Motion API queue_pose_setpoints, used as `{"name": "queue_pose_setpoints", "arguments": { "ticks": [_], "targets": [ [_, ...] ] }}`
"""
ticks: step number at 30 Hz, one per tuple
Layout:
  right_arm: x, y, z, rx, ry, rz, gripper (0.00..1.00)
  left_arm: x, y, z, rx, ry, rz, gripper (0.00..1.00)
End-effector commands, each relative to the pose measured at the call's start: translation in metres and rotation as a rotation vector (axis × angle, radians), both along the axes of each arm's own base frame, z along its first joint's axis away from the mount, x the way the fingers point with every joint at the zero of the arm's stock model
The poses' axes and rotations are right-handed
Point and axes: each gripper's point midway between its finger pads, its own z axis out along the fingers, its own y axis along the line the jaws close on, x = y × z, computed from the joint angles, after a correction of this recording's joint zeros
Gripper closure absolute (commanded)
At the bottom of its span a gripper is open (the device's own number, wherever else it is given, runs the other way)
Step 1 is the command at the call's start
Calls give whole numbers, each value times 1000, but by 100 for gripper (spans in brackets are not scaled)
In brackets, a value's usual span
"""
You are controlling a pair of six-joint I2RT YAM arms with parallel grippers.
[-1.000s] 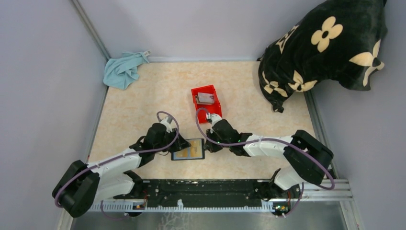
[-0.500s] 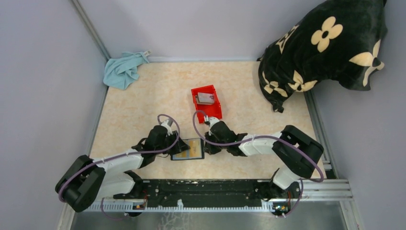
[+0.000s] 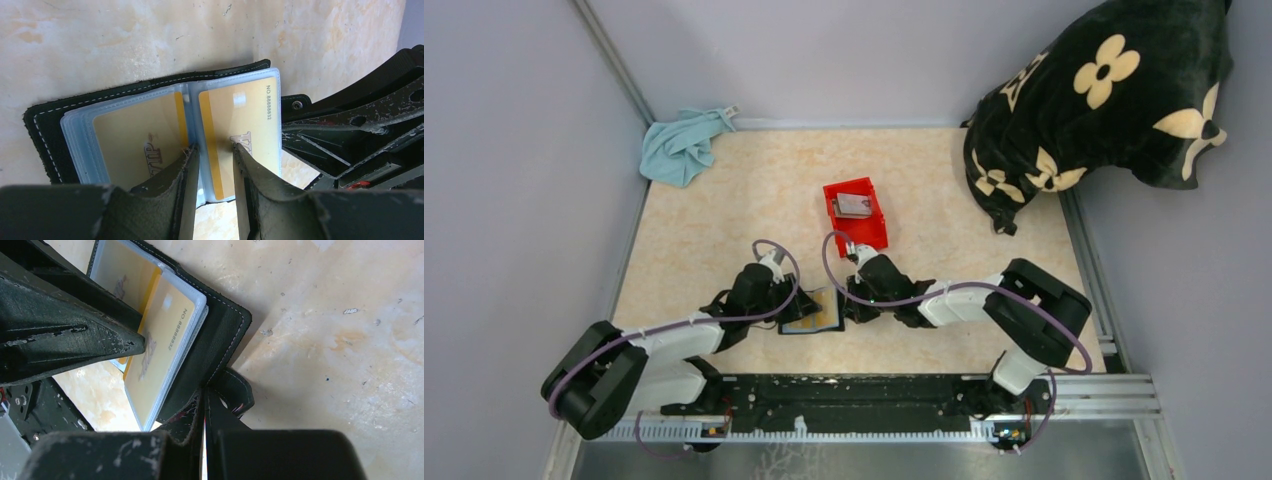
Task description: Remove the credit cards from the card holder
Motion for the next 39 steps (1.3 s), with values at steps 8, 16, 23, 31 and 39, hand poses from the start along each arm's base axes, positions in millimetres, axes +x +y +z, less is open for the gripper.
{"name": "queue_pose_setpoints", "arguments": {
  "ticks": [8,16,23,31,39],
  "targets": [
    [0,-6,39,-5,-72,-5,100,-5,5,0,12,-2,0,63],
    [6,1,56,21,-99,-2,100,-5,3,-1,9,1,-4,63],
    [8,14,43,24,-76,24,100,-5,3,3,6,-2,-3,63],
    [5,16,19,-4,-42,35,100,-6,5,3,10,-3,-3,63],
    [3,16,24,14,-39,35,100,-6,5,1,14,0,-2,63]
  ]
}}
